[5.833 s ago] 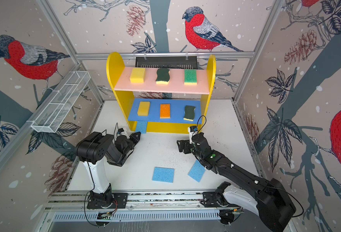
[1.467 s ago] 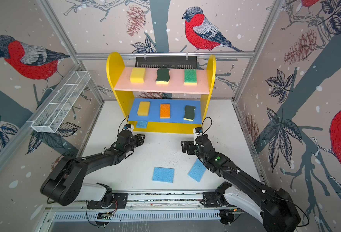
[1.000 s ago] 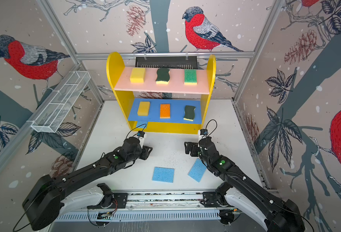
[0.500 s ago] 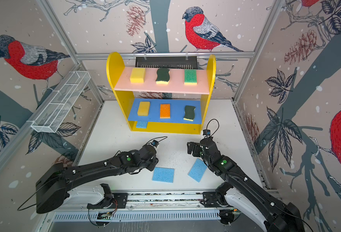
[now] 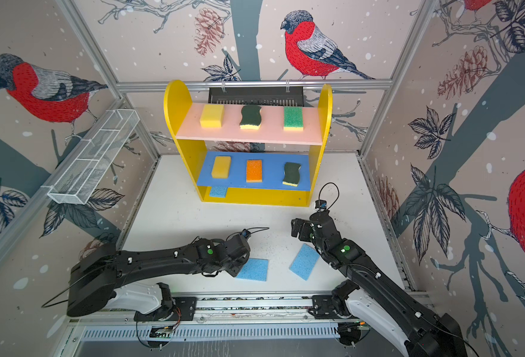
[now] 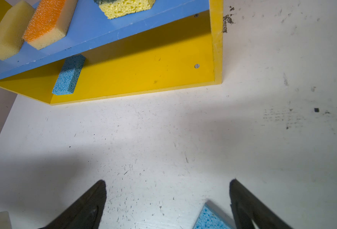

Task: Arrange cleaning sponges on a shelf
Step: Move the cleaning sponge to the center of the table.

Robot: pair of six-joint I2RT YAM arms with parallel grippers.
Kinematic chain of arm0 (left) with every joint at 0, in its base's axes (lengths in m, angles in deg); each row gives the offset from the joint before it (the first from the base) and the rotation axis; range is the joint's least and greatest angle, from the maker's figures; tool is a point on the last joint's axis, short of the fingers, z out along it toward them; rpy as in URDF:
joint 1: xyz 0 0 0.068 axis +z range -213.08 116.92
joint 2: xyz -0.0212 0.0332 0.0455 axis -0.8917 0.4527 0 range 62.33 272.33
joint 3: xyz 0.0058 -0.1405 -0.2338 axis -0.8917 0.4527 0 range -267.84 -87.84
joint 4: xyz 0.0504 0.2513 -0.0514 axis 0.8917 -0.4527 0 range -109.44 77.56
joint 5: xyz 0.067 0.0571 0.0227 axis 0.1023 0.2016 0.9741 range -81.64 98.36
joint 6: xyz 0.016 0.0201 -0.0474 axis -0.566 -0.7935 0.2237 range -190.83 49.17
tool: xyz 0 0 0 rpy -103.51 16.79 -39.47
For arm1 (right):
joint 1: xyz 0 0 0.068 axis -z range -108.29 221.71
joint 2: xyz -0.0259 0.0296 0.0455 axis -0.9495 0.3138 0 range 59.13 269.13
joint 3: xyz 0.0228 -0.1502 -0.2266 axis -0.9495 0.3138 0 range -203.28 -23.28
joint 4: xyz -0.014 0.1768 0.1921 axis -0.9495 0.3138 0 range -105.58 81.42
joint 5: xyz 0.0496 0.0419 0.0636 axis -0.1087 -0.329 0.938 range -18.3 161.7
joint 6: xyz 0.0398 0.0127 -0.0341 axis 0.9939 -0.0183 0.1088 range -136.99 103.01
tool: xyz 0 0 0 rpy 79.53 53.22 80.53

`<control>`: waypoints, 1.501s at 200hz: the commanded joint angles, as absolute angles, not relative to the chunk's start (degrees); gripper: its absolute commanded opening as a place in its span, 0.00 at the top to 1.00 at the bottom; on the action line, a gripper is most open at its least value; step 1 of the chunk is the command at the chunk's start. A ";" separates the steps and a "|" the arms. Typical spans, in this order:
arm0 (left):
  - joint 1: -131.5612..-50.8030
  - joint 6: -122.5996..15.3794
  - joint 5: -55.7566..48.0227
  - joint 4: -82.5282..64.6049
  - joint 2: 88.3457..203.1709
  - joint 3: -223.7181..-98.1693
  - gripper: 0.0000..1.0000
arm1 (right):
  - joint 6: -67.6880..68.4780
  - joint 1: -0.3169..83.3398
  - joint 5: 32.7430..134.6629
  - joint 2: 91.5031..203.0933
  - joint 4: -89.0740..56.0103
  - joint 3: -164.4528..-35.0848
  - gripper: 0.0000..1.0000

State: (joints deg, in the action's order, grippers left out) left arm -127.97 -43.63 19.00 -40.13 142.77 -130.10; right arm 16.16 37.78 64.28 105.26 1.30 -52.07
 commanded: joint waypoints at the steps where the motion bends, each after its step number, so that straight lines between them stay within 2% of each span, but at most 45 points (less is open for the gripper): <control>1: -128.13 -42.49 19.37 -40.97 144.10 -131.08 0.51 | 16.28 37.96 64.62 104.93 1.26 -51.97 0.03; 48: -128.12 -40.52 13.10 -36.23 143.31 -128.31 0.51 | 16.20 38.03 64.79 104.54 0.99 -51.43 0.03; 99: -128.12 -38.60 12.14 -36.38 144.62 -128.19 0.52 | 16.15 38.10 65.62 105.45 -0.02 -51.30 0.03; 175: -123.20 -32.96 11.94 -32.99 143.88 -126.57 0.81 | 15.62 38.47 65.43 105.37 -0.02 -51.11 0.03; 207: -120.43 -29.00 17.24 -32.90 139.67 -126.78 0.90 | 15.27 38.55 65.05 105.10 -0.16 -51.05 0.03; 256: -115.89 -22.25 20.85 -35.33 141.35 -128.01 0.94 | 14.88 38.87 65.11 105.10 -0.55 -50.35 0.03; 300: -111.12 -11.97 21.50 -32.57 137.10 -123.69 0.96 | 14.14 39.28 64.97 104.18 -0.33 -50.09 0.03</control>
State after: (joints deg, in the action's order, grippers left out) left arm -112.36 -18.95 20.15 -34.01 138.97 -124.85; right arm 15.41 39.09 65.55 104.67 0.78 -50.26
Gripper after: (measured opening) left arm 0.065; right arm 0.967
